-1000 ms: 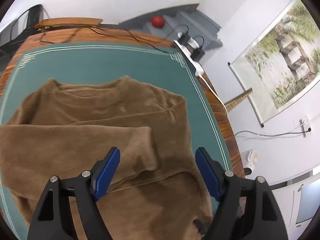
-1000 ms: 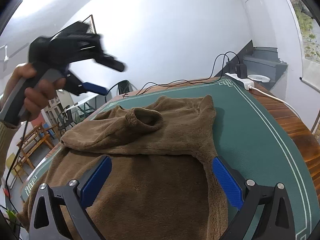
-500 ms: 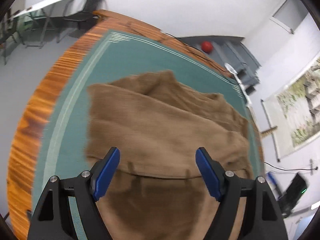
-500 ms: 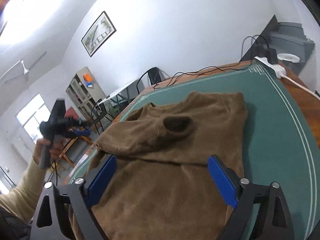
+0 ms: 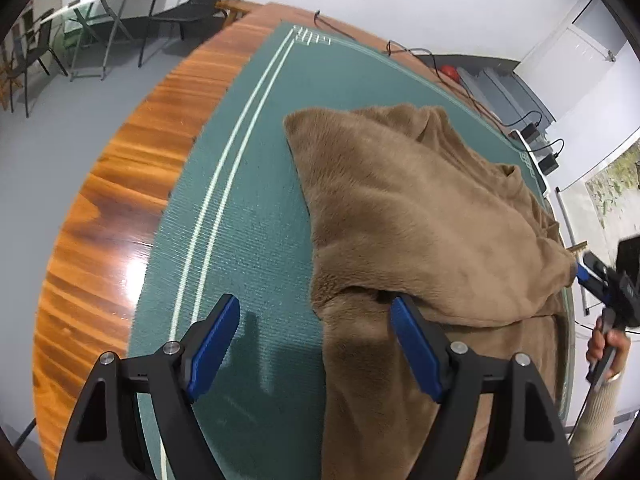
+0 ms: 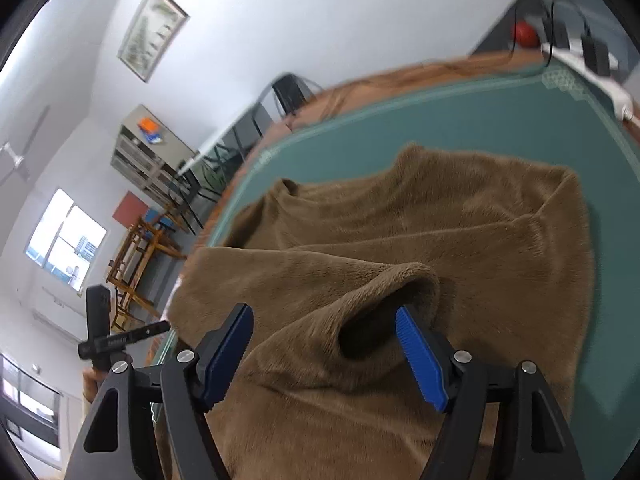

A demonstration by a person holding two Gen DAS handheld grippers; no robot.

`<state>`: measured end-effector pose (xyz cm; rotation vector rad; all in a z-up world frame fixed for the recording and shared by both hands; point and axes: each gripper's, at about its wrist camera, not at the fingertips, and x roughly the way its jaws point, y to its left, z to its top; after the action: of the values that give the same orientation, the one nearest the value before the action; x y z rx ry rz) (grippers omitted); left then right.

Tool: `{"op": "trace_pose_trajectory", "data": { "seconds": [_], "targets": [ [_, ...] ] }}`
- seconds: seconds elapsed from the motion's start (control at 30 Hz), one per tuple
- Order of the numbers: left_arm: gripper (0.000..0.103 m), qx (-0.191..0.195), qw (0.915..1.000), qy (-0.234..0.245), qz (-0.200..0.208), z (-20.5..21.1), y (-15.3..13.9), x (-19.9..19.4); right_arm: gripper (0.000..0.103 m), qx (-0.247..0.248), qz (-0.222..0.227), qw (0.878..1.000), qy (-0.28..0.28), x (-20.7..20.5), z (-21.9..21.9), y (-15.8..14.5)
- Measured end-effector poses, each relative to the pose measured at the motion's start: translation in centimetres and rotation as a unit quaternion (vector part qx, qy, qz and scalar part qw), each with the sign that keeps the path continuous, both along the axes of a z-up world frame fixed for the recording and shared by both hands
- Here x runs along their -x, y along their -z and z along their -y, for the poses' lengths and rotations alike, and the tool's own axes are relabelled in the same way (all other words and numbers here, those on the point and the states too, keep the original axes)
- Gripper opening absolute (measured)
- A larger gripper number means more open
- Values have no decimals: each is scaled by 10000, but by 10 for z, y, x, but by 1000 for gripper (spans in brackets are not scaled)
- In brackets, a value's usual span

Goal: Fold clothes

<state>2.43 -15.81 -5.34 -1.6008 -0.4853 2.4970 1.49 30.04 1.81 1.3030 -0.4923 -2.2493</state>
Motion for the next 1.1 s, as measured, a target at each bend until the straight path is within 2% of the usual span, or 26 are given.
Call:
{"op": "trace_pose_trajectory", "data": {
  "seconds": [0.13, 0.23, 0.3, 0.43, 0.47, 0.57, 0.7, 0.83, 0.87, 0.93, 1.0, 1.1],
  "targets": [
    [81, -91, 9998, 163, 50, -10, 9, 8, 75, -41, 388, 9992, -82, 14, 8, 17],
    [81, -29, 9997, 240, 33, -17, 12, 14, 71, -163, 485, 9985, -211, 18, 18, 27],
    [81, 14, 9997, 261, 3, -19, 11, 16, 59, -240, 495, 9981, -287, 20, 23, 34],
    [81, -12, 9997, 247, 22, -18, 10, 19, 46, -494, 438, 9972, -349, 27, 30, 46],
    [81, 3, 9997, 251, 20, -19, 9, 19, 38, -587, 385, 9969, -347, 28, 31, 47],
    [81, 39, 9997, 261, 6, -20, 7, 20, 22, -867, -57, 9958, -304, 20, 30, 32],
    [81, 136, 9994, 330, -52, -28, 6, 19, 21, -1142, -1159, 9866, 82, -3, 13, -22],
    [82, 320, 9986, 419, -93, -37, 6, 19, 21, -1755, -1992, 9613, 731, -28, -11, -58],
    [82, 282, 9986, 436, -93, -39, 6, 19, 21, -1870, -2034, 9576, 814, -31, -16, -59],
    [82, 304, 9988, 379, -85, -41, 9, 20, 21, -1906, -1724, 9630, 814, -30, -24, -41],
    [82, 485, 9983, 288, -143, -42, 8, 20, 21, -2003, -1442, 9657, 801, -27, -30, -22],
    [84, 1274, 9911, 76, -367, -43, 1, 16, 23, -2291, -1126, 9640, 741, -22, -33, 7]
  ]
}}
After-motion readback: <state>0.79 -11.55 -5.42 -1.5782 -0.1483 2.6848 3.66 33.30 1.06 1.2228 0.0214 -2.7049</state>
